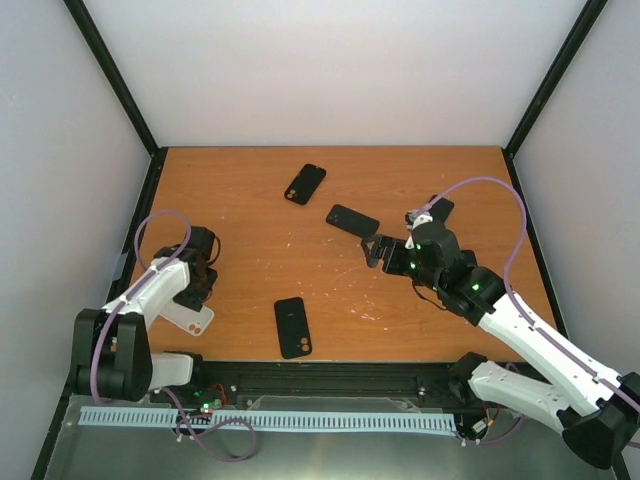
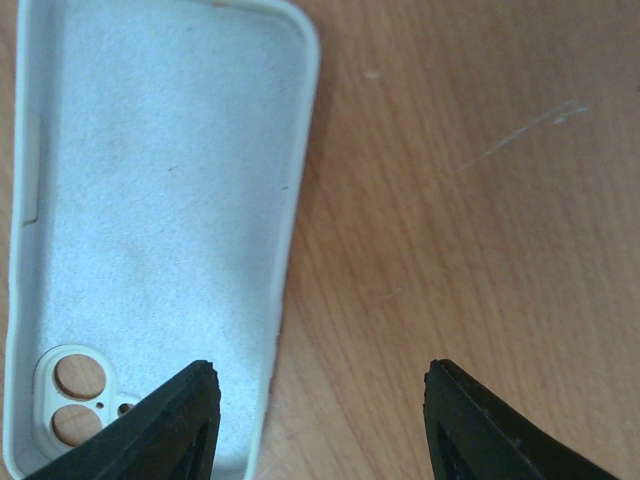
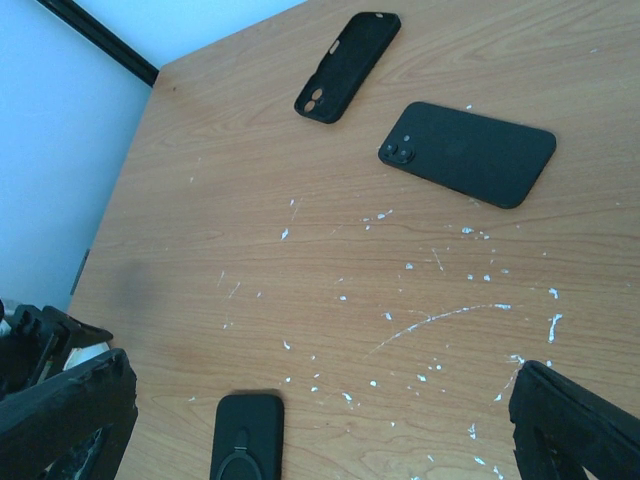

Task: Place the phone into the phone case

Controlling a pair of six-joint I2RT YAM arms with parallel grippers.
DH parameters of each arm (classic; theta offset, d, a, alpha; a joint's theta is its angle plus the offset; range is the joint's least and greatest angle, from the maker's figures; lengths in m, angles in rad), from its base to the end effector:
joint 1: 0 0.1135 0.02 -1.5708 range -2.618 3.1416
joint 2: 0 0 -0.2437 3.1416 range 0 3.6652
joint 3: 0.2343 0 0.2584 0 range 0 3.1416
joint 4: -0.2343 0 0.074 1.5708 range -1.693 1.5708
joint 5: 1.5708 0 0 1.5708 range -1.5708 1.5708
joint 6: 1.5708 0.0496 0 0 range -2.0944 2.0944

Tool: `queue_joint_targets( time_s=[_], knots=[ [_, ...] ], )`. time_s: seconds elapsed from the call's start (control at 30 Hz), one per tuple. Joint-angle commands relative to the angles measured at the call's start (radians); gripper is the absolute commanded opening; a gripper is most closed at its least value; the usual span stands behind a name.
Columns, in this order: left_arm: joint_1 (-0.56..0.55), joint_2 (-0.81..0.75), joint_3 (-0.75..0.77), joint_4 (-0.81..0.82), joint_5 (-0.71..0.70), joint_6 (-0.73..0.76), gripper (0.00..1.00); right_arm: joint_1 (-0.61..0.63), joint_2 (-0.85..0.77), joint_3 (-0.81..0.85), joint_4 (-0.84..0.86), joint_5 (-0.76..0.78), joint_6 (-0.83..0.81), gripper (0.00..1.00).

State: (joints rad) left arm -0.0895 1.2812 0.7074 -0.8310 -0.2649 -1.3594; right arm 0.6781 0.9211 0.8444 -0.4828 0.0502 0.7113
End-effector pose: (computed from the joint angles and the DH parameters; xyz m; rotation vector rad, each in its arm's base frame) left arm 0.2145 -0.0062 0.1408 -1.7098 2.2678 0.1268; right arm 0.1826 0.1439 0.2825 0.0679 2.2261 0.7463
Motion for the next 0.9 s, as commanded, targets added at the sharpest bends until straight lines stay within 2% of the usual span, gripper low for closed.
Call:
queue_joint_targets(
  time_s=[0.0, 0.13, 0.23, 0.37, 0.47, 0.5, 0.7, 0.87],
  knots=[
    [0.01, 0.014, -0.038, -0.023, 0.002, -0.066, 0.57, -0.005, -0.028, 0.003, -0.019, 0.036, -0.015, 1.0],
    [0.01, 0.039, -0.062, -0.004, 0.005, -0.074, 0.57, -0.005, -0.04, -0.005, -0.019, 0.035, -0.01, 1.0],
    [0.01, 0.055, -0.073, 0.013, 0.008, -0.079, 0.51, -0.005, -0.064, -0.026, 0.007, 0.018, -0.007, 1.0],
    [0.01, 0.061, -0.077, 0.033, 0.015, -0.07, 0.33, -0.005, -0.084, -0.035, 0.009, 0.026, -0.008, 1.0],
    [0.01, 0.055, -0.066, 0.058, 0.018, -0.03, 0.07, -0.005, -0.088, -0.032, -0.001, 0.039, -0.009, 1.0],
    [0.01, 0.048, -0.062, 0.069, 0.023, -0.01, 0.01, -0.005, -0.087, -0.032, -0.004, 0.042, -0.008, 1.0],
    [-0.009, 0.031, 0.003, 0.158, 0.074, 0.18, 0.0, -0.005, -0.085, -0.043, 0.007, 0.03, -0.01, 1.0],
    [-0.19, 0.073, 0.102, 0.232, 0.05, 0.338, 0.0, -0.005, -0.058, -0.045, 0.004, 0.03, -0.016, 1.0]
  ],
)
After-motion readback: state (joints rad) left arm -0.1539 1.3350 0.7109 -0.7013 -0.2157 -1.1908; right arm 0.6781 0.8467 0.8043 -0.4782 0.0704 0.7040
